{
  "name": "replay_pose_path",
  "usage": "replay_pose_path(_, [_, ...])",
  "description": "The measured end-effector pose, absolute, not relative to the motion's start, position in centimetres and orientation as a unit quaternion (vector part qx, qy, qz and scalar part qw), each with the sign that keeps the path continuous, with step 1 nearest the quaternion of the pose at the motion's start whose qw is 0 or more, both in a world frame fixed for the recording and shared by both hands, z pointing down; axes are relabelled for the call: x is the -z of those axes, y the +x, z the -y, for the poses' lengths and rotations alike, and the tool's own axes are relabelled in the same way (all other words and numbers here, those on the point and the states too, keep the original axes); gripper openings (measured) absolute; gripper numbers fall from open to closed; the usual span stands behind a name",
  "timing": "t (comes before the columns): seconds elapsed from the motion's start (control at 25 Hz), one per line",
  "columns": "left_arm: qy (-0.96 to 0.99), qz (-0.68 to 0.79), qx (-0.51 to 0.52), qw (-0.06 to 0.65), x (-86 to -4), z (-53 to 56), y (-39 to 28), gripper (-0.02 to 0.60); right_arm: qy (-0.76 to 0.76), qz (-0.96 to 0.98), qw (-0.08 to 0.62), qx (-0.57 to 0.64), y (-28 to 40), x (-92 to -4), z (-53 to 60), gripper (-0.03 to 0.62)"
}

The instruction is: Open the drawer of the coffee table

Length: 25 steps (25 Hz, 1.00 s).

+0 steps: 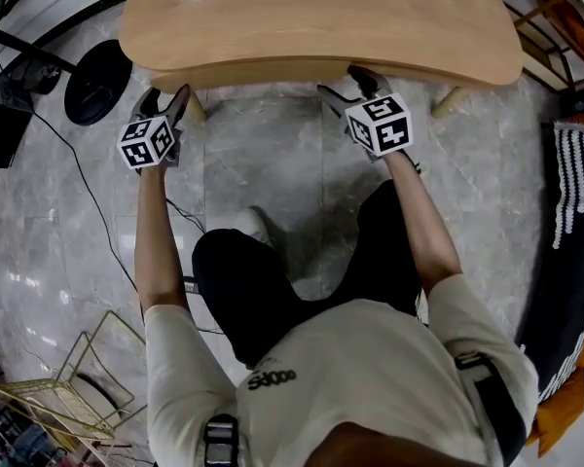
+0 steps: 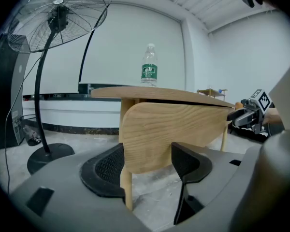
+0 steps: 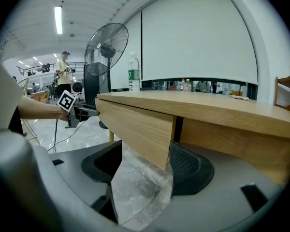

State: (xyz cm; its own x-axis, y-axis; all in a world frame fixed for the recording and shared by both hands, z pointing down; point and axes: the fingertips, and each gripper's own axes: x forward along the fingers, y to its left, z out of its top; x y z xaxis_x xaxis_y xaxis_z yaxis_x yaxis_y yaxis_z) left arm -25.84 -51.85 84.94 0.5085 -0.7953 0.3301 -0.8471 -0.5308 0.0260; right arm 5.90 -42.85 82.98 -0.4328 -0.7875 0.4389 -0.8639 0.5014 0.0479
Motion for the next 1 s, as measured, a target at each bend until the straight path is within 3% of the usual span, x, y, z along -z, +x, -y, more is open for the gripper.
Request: replay_pose_path(1.0, [0.853, 0.487, -0.147, 0.114, -85.1, 44.1, -27.3, 0.314, 0.451, 0.860, 0.206, -0.123, 4.3, -82.8, 34.7, 0.270])
